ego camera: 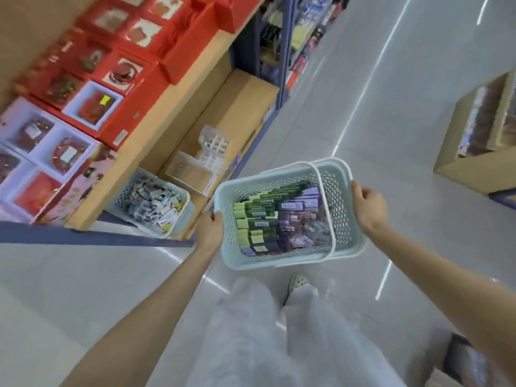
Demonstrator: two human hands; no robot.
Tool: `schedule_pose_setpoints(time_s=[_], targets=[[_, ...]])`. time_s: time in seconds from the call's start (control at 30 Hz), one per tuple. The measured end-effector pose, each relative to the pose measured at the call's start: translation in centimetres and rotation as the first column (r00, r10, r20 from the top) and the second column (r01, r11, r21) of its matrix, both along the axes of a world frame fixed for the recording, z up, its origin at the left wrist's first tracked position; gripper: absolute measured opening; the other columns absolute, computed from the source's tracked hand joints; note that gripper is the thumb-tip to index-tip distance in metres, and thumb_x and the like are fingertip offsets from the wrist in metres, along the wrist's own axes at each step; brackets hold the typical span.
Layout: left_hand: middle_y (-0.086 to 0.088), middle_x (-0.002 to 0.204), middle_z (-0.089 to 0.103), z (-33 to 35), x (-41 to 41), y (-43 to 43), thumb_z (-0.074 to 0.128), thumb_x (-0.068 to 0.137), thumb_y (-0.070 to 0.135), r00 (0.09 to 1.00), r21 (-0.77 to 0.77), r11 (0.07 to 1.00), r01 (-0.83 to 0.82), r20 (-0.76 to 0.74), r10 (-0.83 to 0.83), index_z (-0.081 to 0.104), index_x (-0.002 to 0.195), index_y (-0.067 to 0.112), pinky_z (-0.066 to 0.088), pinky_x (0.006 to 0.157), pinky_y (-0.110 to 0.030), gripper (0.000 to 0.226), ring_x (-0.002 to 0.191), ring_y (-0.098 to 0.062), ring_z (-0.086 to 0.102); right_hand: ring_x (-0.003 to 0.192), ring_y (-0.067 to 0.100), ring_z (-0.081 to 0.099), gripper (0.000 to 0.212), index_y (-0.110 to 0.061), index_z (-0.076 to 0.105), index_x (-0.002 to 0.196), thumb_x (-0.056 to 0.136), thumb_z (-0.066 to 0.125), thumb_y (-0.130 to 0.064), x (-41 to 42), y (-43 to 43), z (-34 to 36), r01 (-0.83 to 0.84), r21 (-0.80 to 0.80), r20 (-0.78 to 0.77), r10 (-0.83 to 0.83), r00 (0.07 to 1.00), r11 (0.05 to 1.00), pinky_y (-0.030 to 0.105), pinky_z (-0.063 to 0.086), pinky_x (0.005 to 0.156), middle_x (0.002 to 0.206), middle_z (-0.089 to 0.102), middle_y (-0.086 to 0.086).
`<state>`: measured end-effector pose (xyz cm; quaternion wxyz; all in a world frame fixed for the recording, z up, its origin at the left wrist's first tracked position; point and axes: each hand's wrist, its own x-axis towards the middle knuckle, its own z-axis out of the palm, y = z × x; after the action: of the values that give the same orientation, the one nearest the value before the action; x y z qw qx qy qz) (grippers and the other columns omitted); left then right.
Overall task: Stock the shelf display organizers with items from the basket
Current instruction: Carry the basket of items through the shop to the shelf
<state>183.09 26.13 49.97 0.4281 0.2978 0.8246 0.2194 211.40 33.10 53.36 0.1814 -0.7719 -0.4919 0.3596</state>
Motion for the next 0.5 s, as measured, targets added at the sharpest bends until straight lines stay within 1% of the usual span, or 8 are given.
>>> schedule_pose_setpoints(time_s=[0.07, 0.13, 0.2, 0.23, 0.27, 0.33, 0.4, 0.5], targets=[[-0.006, 0.066, 0.04, -0.5, -0.1, 0.1, 0.034, 0.098, 0.015, 0.997, -0.013, 0.997, -0.074, 0.013, 0.074, 0.042, 0.078, 0.009, 0.03, 0.054, -0.029, 0.022, 0.058, -0.016, 0.039, 0.07, 0.027, 0.047, 0.049, -0.005, 0.047, 0.062, 0.101, 0.034, -0.032, -0.9, 2.4, -0.5, -0.059, -0.006, 0.026, 0.059, 0.998, 0.998, 0.031, 0.031, 0.064, 0.072, 0.052, 0.019], [-0.011, 0.073, 0.045, -1.4, -0.9, -0.1, 0.035, 0.098, 0.015, 0.987, -0.02, 0.988, -0.154, 0.041, 0.154, 0.044, 0.083, 0.008, 0.032, 0.06, -0.031, 0.019, 0.066, -0.021, 0.044, 0.071, 0.027, 0.047, 0.05, -0.007, 0.047, 0.061, 0.101, 0.034, -0.033, -2.5, 4.3, -0.9, -0.118, -0.029, 0.038, 0.119, 0.992, 0.993, 0.03, 0.031, 0.065, 0.074, 0.052, 0.019], [-0.011, 0.077, 0.047, -2.0, -1.8, -0.4, 0.035, 0.098, 0.015, 0.968, -0.056, 0.969, -0.242, 0.055, 0.245, 0.047, 0.083, 0.008, 0.033, 0.068, -0.033, 0.021, 0.078, -0.022, 0.046, 0.072, 0.027, 0.048, 0.048, -0.003, 0.051, 0.07, 0.101, 0.032, -0.035, -4.3, 5.7, -1.5, -0.182, -0.065, 0.044, 0.185, 0.982, 0.981, 0.03, 0.031, 0.066, 0.077, 0.054, 0.019], [-0.01, 0.081, 0.049, -2.2, -2.2, -0.6, 0.033, 0.099, 0.015, 0.959, -0.082, 0.959, -0.272, 0.053, 0.277, 0.051, 0.089, 0.007, 0.033, 0.071, -0.032, 0.021, 0.083, -0.023, 0.046, 0.071, 0.027, 0.048, 0.048, -0.002, 0.052, 0.073, 0.102, 0.031, -0.035, -5.3, 6.1, -1.7, -0.208, -0.079, 0.043, 0.212, 0.976, 0.975, 0.031, 0.031, 0.065, 0.076, 0.054, 0.019], [-0.01, 0.09, 0.051, -2.4, -2.6, -0.8, 0.032, 0.099, 0.016, 0.951, -0.1, 0.949, -0.3, 0.044, 0.305, 0.053, 0.105, 0.006, 0.033, 0.073, -0.032, 0.025, 0.087, -0.023, 0.046, 0.07, 0.027, 0.047, 0.048, -0.002, 0.052, 0.073, 0.102, 0.031, -0.035, -6.3, 6.6, -1.9, -0.234, -0.086, 0.041, 0.238, 0.97, 0.969, 0.031, 0.03, 0.063, 0.075, 0.053, 0.019], [-0.013, 0.103, 0.052, -2.5, -3.4, -1.4, 0.03, 0.1, 0.018, 0.934, -0.109, 0.929, -0.354, 0.017, 0.357, 0.044, 0.131, 0.003, 0.034, 0.075, -0.031, 0.038, 0.088, -0.023, 0.045, 0.066, 0.026, 0.045, 0.048, -0.003, 0.049, 0.068, 0.101, 0.032, -0.034, -8.2, 7.4, -2.5, -0.279, -0.092, 0.033, 0.283, 0.959, 0.956, 0.033, 0.029, 0.06, 0.069, 0.051, 0.018], [-0.015, 0.101, 0.053, -2.9, -4.4, -1.8, 0.029, 0.1, 0.017, 0.919, -0.102, 0.914, -0.392, -0.004, 0.394, 0.045, 0.128, 0.0, 0.032, 0.073, -0.03, 0.037, 0.085, -0.024, 0.045, 0.058, 0.025, 0.041, 0.049, -0.008, 0.041, 0.06, 0.101, 0.033, -0.034, -9.9, 8.1, -3.0, -0.318, -0.091, 0.032, 0.322, 0.946, 0.944, 0.035, 0.028, 0.057, 0.06, 0.046, 0.012], [-0.015, 0.095, 0.05, -3.5, -5.6, -2.4, 0.03, 0.1, 0.017, 0.884, -0.103, 0.879, -0.466, -0.019, 0.467, 0.048, 0.106, -0.004, 0.029, 0.069, -0.03, 0.028, 0.081, -0.026, 0.044, 0.053, 0.022, 0.035, 0.05, -0.014, 0.032, 0.055, 0.1, 0.034, -0.035, -12.3, 8.9, -3.8, -0.385, -0.086, 0.027, 0.388, 0.921, 0.919, 0.033, 0.028, 0.057, 0.052, 0.036, 0.005]])
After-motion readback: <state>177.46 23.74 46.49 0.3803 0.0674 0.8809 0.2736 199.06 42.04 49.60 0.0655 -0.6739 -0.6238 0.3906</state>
